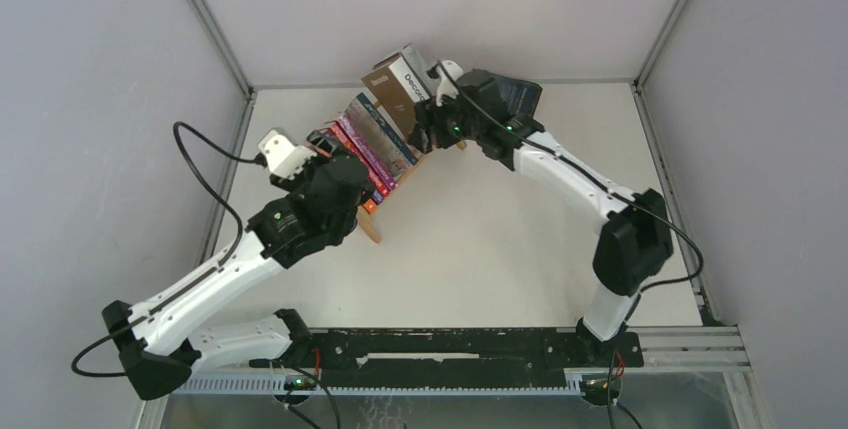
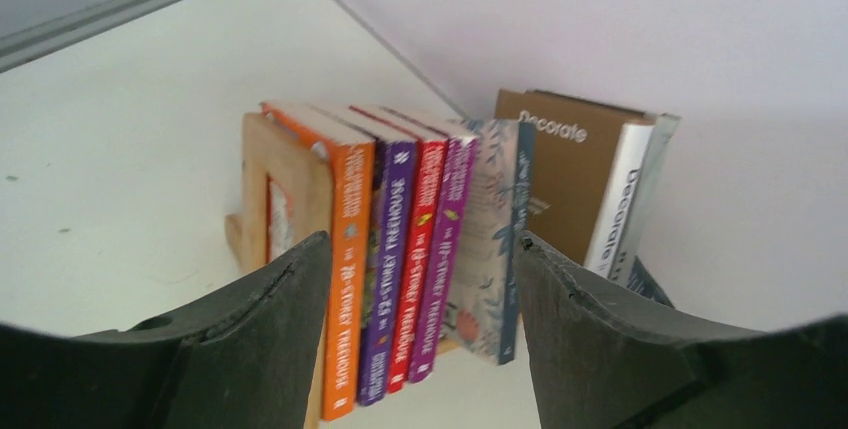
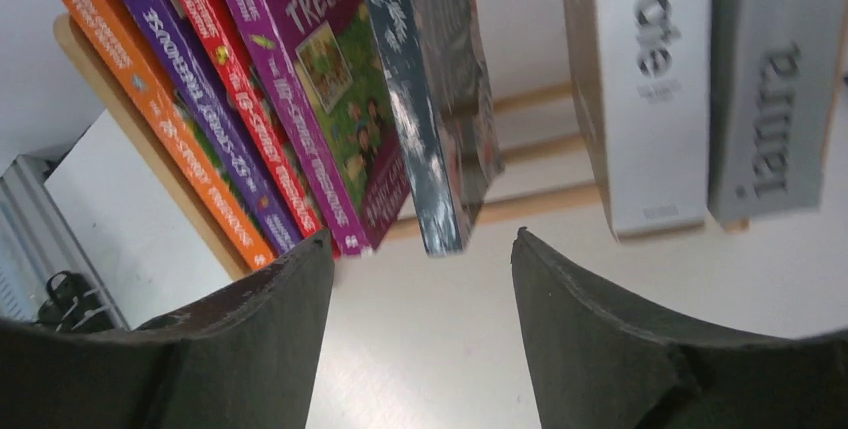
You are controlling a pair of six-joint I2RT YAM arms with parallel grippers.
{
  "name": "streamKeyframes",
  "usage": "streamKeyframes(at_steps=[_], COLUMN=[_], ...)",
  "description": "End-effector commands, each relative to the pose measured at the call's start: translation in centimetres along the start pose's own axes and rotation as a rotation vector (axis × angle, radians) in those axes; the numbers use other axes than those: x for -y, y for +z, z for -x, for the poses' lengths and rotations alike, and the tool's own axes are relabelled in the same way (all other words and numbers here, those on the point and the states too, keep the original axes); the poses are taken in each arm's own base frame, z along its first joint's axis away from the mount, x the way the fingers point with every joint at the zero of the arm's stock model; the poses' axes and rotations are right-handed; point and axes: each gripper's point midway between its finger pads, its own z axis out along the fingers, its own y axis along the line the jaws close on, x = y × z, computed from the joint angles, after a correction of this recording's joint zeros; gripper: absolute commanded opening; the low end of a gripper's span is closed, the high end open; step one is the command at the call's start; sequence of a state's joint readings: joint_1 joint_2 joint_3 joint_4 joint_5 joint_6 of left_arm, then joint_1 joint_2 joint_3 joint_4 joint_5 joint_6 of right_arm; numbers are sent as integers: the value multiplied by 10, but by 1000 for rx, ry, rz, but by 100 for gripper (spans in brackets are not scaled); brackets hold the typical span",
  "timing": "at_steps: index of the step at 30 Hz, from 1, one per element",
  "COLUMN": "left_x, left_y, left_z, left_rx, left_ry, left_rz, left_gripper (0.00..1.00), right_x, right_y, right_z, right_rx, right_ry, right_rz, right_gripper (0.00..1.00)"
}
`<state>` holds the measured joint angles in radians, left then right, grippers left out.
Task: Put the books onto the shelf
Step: Place the book on the shelf.
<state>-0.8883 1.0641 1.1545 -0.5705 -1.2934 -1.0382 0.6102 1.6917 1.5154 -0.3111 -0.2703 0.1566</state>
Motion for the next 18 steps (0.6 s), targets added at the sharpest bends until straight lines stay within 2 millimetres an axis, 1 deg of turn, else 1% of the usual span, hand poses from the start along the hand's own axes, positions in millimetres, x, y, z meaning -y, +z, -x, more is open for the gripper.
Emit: streamKeyframes(at_steps=[1,6,10,14,16,18], left_x=[-28,-46,-60,-70,-74,-78], left_y=[-5,-8,-10,-11,-12,-12], left_z=[-14,-22,-28,-30,-29,-28], left_rx=[-45,-69,-81,-89,-88,-85], left_ry=[-6,-1,-5,-3,-2,-7], left_rz=[3,12,22,22,25,26], left_gripper=[71,71,71,71,71,71], right_x=[-5,-10,-11,-8,-7,-8], right_y=[28,61,84,100,106,115], right_z=[23,34,33,35,38,36], right_rx=[17,4,-17,-15,-8,-18], right_ry=[-163,-222,-274,-288,-293,-300], right_rz=[-33,-12,-21,-25,-25,-14], right_gripper=[72,69,69,69,69,69])
